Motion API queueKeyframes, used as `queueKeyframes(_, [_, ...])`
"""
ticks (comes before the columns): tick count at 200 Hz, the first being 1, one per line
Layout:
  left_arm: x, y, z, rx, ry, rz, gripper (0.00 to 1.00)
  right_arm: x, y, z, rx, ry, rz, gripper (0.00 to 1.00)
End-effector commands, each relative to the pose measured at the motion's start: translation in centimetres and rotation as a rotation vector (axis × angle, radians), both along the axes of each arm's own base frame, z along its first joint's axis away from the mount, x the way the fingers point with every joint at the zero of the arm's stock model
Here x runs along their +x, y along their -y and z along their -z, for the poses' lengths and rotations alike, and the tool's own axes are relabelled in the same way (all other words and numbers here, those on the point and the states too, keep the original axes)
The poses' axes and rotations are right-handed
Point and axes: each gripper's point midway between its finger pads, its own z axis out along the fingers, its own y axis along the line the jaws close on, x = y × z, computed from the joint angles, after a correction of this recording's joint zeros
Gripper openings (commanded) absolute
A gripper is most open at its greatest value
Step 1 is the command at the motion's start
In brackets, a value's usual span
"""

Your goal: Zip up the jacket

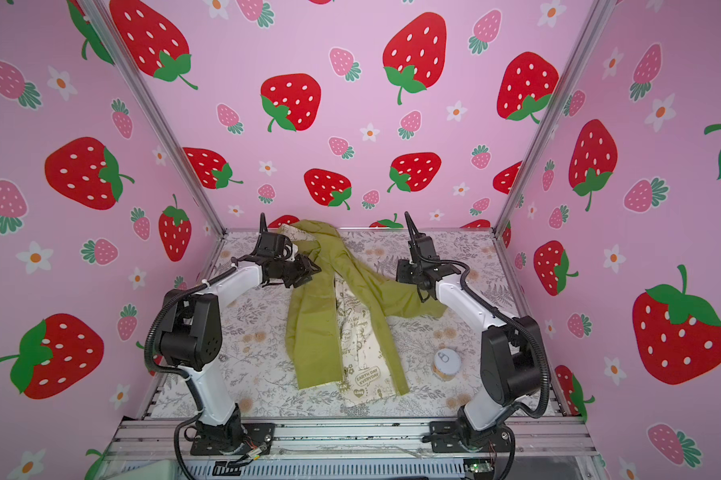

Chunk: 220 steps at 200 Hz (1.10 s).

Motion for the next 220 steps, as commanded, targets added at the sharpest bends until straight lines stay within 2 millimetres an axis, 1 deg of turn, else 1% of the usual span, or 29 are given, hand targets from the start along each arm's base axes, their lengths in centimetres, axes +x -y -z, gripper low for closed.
queueKeyframes(1, [1.2, 2.8, -2.0, -0.083, 0.022, 0.042, 0.52, 0.3, -2.8, 1.3, 0.042, -0.033, -0.090, 0.59])
queueKeyframes(7, [1.5, 3.4, -2.3, -0.093, 0.028, 0.043, 0.53, 0.5, -3.2, 1.5, 0.043, -0.035, -0.099, 0.59])
queueKeyframes(12, [1.8, 3.9, -2.5, -0.106, 0.032, 0.044, 0.53, 0.6, -3.5, 2.0, 0.039, -0.045, -0.106, 0.60])
queueKeyframes(25, [2.4, 5.3, -2.6, -0.138, 0.027, 0.047, 0.53, 1.2, -4.4, 2.6, 0.033, -0.055, -0.129, 0.62])
queueKeyframes(44, [3.4, 6.9, -2.0, -0.157, 0.006, 0.049, 0.54, 2.5, -5.5, 3.7, -0.003, -0.059, -0.169, 0.65])
queueKeyframes(51, [3.7, 7.2, -1.3, -0.152, -0.009, 0.043, 0.55, 3.0, -5.7, 4.2, -0.026, -0.062, -0.183, 0.66])
queueKeyframes(63, [4.1, 7.3, -0.3, -0.148, -0.033, 0.025, 0.56, 3.9, -5.9, 5.1, -0.064, -0.067, -0.200, 0.66])
queueKeyframes(84, [4.6, 7.2, 1.2, -0.151, -0.060, -0.005, 0.58, 4.4, -6.8, 6.2, -0.079, -0.071, -0.260, 0.66])
queueKeyframes(132, [4.8, 7.0, 3.9, -0.131, -0.102, -0.021, 0.60, 3.3, -9.6, 7.6, -0.014, -0.088, -0.405, 0.66])
queueKeyframes(156, [5.3, 7.0, 4.7, -0.132, -0.108, -0.028, 0.60, 3.2, -10.3, 9.0, -0.020, -0.113, -0.422, 0.65])
queueKeyframes(174, [5.8, 7.2, 5.3, -0.140, -0.108, -0.033, 0.59, 3.4, -10.4, 10.1, -0.021, -0.137, -0.413, 0.62])
queueKeyframes(192, [6.5, 7.2, 5.1, -0.161, -0.084, -0.042, 0.54, 3.6, -10.5, 10.7, -0.018, -0.147, -0.408, 0.53])
queueKeyframes(198, [6.9, 7.2, 5.2, -0.165, -0.077, -0.048, 0.50, 3.6, -10.5, 10.8, -0.015, -0.148, -0.404, 0.52])
queueKeyframes(204, [7.2, 7.2, 5.1, -0.172, -0.067, -0.047, 0.47, 3.6, -10.5, 10.7, -0.014, -0.148, -0.401, 0.45])
queueKeyframes(216, [7.7, 7.3, 5.1, -0.178, -0.059, -0.048, 0.39, 3.8, -10.5, 10.6, -0.012, -0.144, -0.392, 0.36])
queueKeyframes(220, [7.8, 7.3, 5.0, -0.180, -0.054, -0.046, 0.35, 3.8, -10.5, 10.4, -0.011, -0.140, -0.390, 0.33])
